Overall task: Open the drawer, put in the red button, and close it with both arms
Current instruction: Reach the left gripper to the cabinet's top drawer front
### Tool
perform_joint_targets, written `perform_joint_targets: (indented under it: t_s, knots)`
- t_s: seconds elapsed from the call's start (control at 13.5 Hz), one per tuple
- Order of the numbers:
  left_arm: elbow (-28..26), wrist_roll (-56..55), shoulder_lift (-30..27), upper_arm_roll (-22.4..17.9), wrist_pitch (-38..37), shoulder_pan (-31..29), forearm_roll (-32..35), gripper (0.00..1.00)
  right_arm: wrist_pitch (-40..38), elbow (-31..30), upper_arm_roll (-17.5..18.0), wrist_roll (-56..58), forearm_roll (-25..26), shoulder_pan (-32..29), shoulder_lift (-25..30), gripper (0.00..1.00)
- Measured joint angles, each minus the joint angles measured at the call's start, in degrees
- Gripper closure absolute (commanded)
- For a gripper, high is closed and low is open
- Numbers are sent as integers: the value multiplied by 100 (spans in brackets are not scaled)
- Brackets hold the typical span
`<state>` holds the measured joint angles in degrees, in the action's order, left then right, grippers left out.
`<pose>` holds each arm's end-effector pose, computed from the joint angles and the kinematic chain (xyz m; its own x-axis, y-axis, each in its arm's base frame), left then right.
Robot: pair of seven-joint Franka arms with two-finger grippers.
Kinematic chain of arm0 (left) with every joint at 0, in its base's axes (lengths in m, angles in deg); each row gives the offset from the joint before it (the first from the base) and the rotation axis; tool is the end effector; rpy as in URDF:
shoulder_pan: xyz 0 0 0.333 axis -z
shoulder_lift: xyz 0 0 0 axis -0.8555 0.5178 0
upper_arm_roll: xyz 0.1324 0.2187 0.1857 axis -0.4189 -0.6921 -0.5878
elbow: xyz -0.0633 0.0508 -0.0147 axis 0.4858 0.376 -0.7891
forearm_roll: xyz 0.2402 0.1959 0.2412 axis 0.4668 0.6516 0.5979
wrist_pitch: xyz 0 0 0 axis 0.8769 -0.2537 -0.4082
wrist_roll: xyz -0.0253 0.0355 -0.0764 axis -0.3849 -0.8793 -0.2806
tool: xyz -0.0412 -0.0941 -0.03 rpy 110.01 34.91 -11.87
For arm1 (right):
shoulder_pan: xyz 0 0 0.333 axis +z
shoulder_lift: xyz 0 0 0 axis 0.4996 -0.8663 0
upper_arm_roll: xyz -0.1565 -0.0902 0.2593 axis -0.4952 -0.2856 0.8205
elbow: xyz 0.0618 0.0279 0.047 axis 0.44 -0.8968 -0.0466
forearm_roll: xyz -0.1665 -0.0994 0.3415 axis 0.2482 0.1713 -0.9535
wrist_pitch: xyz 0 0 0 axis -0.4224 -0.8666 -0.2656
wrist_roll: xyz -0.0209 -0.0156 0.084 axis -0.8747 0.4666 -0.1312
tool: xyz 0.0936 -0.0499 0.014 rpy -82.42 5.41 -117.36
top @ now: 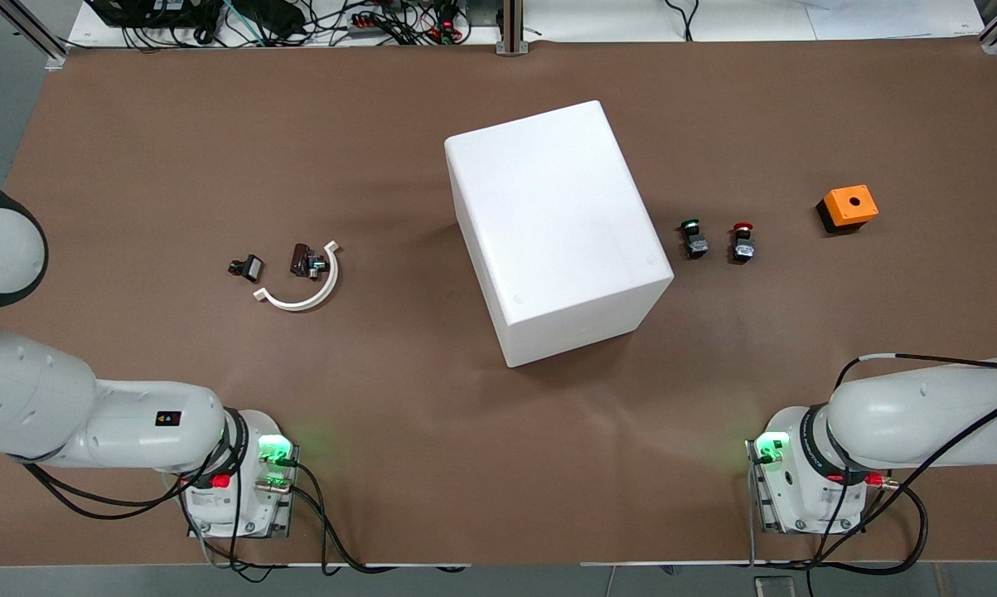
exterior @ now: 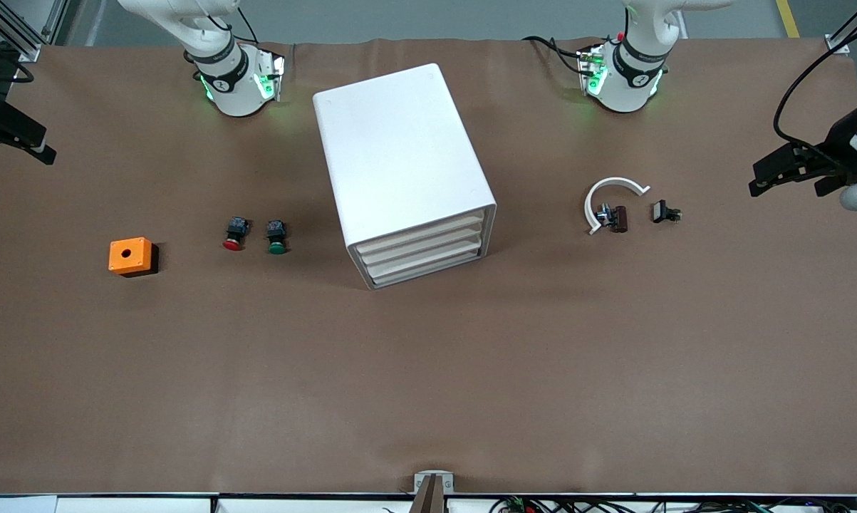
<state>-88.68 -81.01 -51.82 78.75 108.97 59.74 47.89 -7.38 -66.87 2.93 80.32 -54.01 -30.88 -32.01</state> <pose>0.5590 -0.0262 0.6378 0.9997 -0.0016 -0.0231 -0.0010 -0.9997 0.0238 0.5224 -0.0223 0.6852 0.9993 -0.0364 0.0087 -0.0362 -0.9991 -0.0213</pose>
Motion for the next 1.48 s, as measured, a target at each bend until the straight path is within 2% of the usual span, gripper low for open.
perform_joint_targets:
  t_s: [0.44,0.67,0.89,1.26,1.48]
  knots:
    - [-108,44,163,83,-43,67,-48,0,0,-3,0,0,0,0,1,0]
    - [-173,19,891,507,399,239,-289,0,2,-11,-2,0,0,0,7,0]
    - [-172,33,1691,784,926,495,-839,0,4,-17,-3,0,0,0,10,0]
    - [-58,578,2419,1442,1334,862,-969,0,4,-20,-10,0,0,-3,10,0]
    - [55,1150,2965,1714,1684,911,-1542,0,4,-22,-12,0,0,-4,11,0]
